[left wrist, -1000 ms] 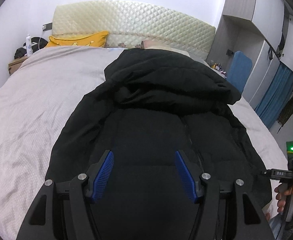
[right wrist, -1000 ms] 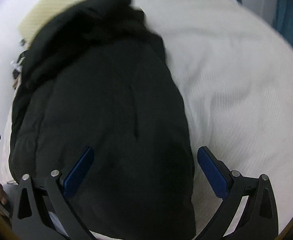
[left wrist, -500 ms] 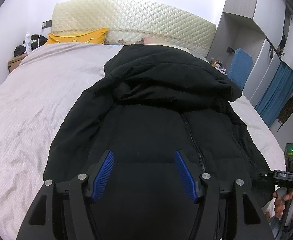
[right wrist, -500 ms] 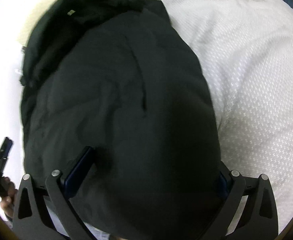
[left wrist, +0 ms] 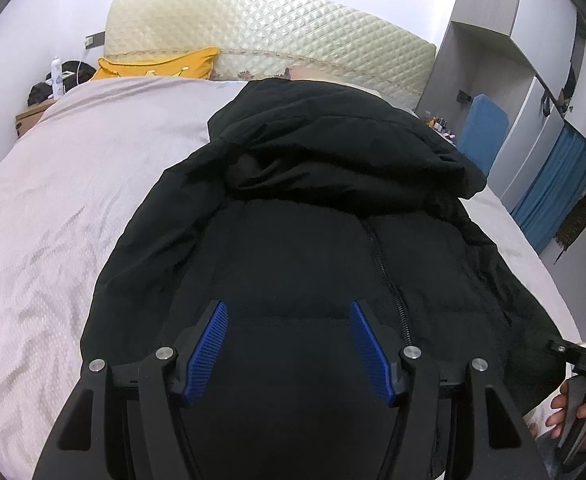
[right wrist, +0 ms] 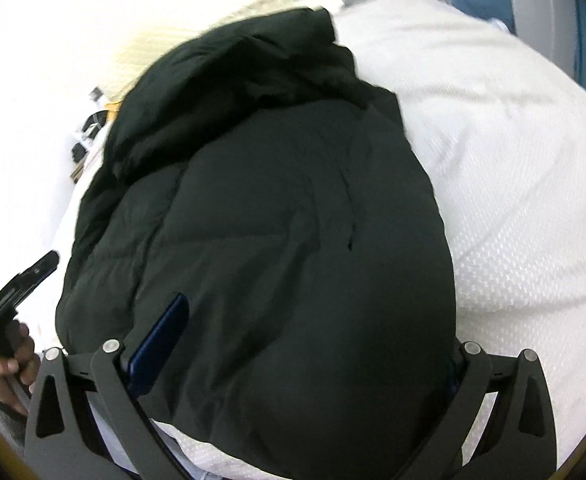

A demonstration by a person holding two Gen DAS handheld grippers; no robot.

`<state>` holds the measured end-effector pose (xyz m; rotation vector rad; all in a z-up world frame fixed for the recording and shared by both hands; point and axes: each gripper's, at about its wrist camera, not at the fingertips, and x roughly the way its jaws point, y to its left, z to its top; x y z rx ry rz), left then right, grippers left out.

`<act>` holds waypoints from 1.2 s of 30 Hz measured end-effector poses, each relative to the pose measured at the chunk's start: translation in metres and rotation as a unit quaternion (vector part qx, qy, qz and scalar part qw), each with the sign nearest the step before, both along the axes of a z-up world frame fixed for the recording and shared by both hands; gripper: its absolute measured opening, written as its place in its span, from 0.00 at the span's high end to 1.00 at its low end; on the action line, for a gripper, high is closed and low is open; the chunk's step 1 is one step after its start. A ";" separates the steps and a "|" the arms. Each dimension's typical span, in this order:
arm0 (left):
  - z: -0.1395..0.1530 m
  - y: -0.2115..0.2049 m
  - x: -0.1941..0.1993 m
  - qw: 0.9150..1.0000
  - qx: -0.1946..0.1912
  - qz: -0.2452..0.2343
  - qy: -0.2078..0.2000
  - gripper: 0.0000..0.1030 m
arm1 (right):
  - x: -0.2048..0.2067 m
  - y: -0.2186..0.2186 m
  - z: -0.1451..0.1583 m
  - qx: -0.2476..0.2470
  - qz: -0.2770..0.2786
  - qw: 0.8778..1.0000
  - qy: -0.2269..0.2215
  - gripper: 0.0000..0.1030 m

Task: Fold large clothes
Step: 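Grasp the jacket's side edge with the right gripper and fold it inward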

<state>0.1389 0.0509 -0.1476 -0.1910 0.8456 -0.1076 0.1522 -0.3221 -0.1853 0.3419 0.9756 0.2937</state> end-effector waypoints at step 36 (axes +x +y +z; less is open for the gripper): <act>-0.015 0.100 0.010 0.977 -0.106 0.034 0.181 0.35 | -0.006 -0.028 -0.006 0.028 -0.023 0.999 0.028 0.87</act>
